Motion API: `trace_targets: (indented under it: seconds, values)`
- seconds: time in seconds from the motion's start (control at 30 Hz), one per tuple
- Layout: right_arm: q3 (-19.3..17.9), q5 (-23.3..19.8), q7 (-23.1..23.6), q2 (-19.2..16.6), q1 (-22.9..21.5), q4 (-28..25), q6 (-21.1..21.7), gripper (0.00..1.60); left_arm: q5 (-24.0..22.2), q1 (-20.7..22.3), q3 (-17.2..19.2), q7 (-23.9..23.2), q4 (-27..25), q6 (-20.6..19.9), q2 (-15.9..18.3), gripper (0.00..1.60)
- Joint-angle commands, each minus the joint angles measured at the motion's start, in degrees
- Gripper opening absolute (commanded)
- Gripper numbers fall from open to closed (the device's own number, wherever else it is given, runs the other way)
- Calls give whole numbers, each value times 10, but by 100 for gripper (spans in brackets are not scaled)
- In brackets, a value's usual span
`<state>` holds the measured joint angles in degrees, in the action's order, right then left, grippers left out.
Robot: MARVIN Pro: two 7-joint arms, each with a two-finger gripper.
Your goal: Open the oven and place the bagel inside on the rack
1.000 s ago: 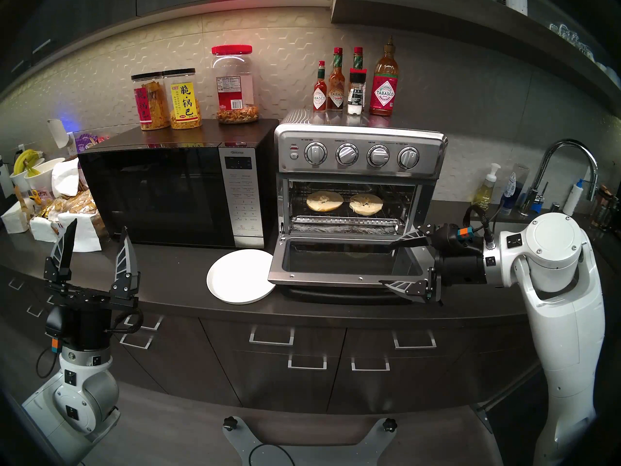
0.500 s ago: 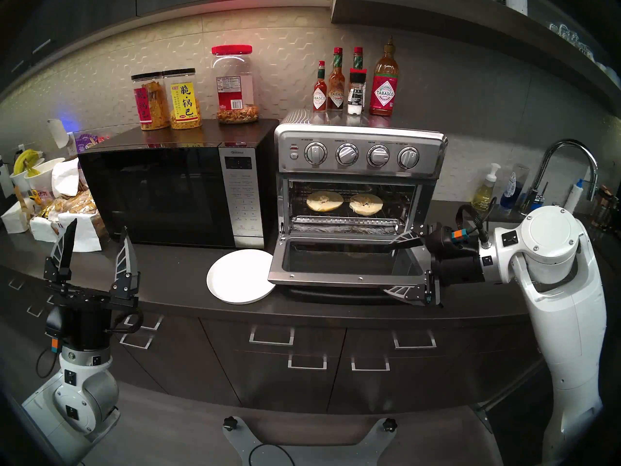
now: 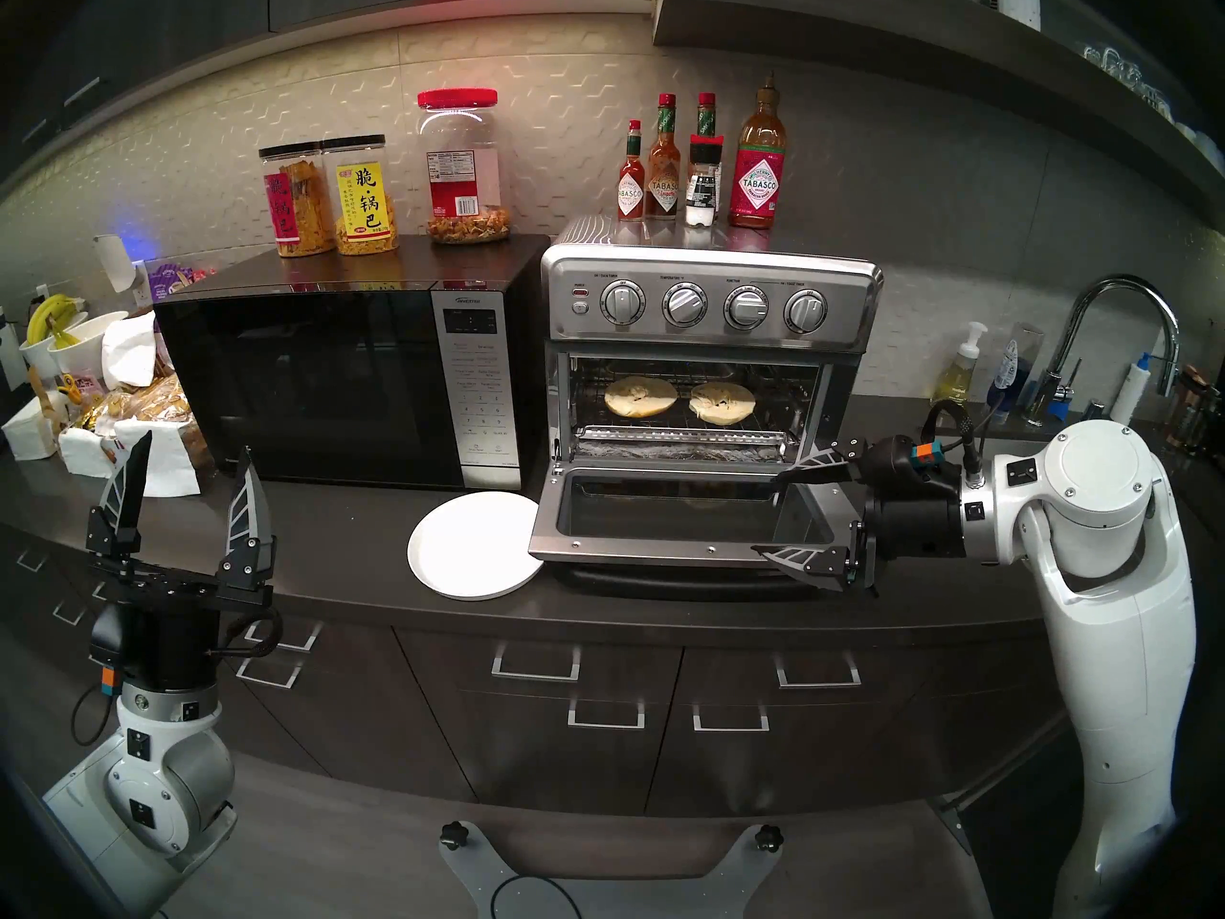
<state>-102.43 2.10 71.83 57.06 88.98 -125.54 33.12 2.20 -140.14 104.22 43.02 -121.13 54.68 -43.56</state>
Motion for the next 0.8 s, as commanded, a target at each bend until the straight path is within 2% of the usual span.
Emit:
trace_targets:
  seconds: [0.0, 0.17, 0.23, 0.33, 0.53, 0.77]
  values:
    - [-5, -21, 7, 18, 7, 2, 10, 160, 1, 1, 3, 0, -12, 2, 1, 160]
    - [2, -28, 12, 8, -3, 9, 29, 160, 1, 1, 2, 0, -12, 2, 1, 160]
    - [9, -34, 15, -3, -9, 11, 57, 160, 2, 1, 2, 1, -12, 2, 2, 160]
    - [13, -39, 14, -10, -11, 12, 74, 160, 2, 1, 2, 1, -12, 2, 2, 160]
    - [16, -85, -25, -18, -1, 12, 134, 160, 2, 1, 2, 2, -11, 2, 3, 160]
    - [27, -141, -79, -46, 6, 10, 165, 160, 3, 0, 2, 3, -11, 2, 3, 160]
